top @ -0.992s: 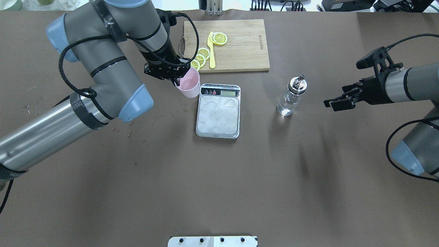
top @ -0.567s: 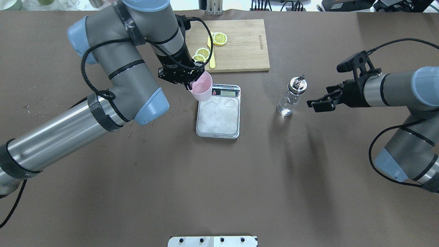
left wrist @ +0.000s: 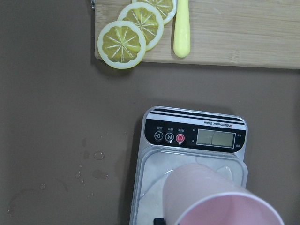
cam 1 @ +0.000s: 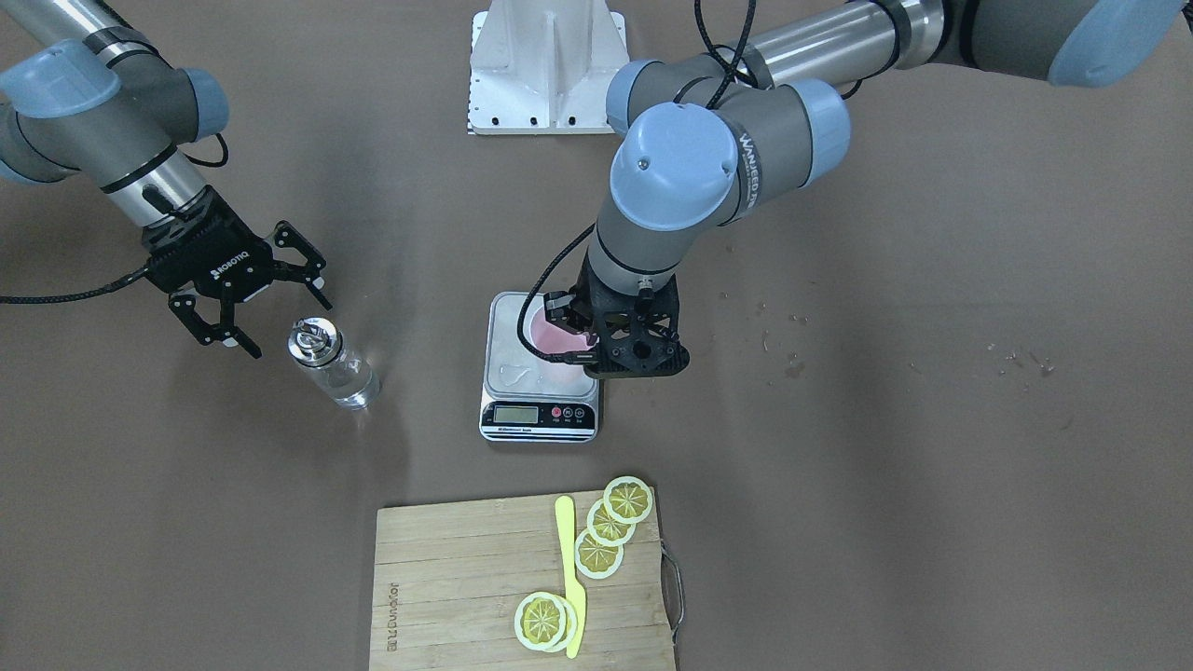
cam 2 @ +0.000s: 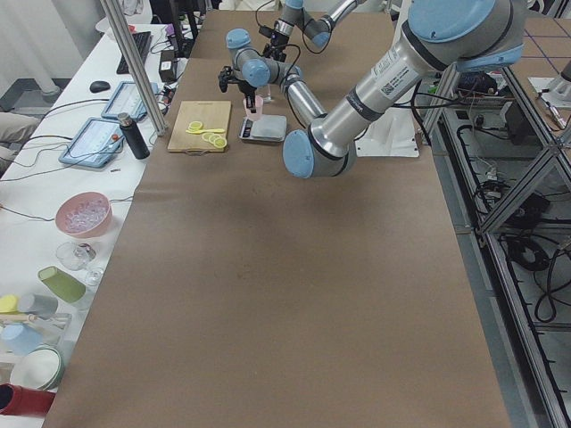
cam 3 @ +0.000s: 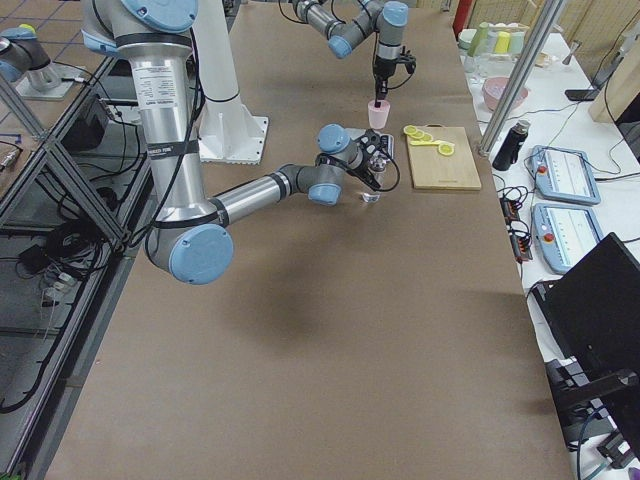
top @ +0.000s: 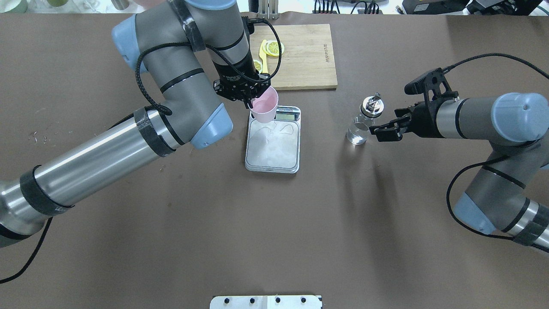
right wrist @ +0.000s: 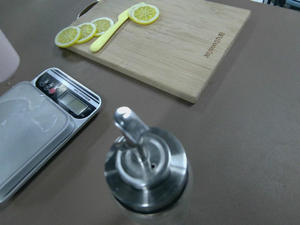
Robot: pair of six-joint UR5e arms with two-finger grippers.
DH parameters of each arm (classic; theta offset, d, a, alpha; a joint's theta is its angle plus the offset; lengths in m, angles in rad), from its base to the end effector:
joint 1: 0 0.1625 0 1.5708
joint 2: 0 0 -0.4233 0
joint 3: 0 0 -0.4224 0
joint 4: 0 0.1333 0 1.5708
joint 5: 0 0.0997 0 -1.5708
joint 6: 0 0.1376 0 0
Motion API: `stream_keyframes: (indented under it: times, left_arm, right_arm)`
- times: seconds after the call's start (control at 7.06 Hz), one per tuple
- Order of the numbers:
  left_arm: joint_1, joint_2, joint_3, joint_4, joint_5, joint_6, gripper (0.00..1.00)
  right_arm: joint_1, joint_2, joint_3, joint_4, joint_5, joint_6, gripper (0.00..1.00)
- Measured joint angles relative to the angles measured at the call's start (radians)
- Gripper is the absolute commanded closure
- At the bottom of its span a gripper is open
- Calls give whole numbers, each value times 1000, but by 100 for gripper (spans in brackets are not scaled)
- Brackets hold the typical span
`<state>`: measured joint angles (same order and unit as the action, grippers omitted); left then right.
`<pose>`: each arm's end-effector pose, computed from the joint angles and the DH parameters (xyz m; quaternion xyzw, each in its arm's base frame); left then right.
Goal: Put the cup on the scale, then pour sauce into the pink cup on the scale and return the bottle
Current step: 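Carry the pink cup over the scale while the right gripper reaches for the bottle, then lower the pink cup onto the scale while the right gripper grasps the bottle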
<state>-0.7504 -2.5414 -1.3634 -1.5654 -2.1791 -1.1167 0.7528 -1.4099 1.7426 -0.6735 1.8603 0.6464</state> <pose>0.5512 -0.5887 0.1231 -0.0294 0.4485 -0.0213 0.8931 -0.3916 -0.4957 0.3925 0.3458 -0.4693 -0.1522 0.7981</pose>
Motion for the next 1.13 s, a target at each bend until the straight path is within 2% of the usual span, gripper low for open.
stream_keyframes:
  times: [0.57, 1.13]
  left_arm:
    - [26, -8, 16, -2, 35, -6, 100]
    - [39, -11, 25, -8, 65, -6, 100]
  right_arm:
    - [-31, 6, -33, 4, -58, 2, 0]
    - [-68, 7, -61, 63, -126, 3, 0]
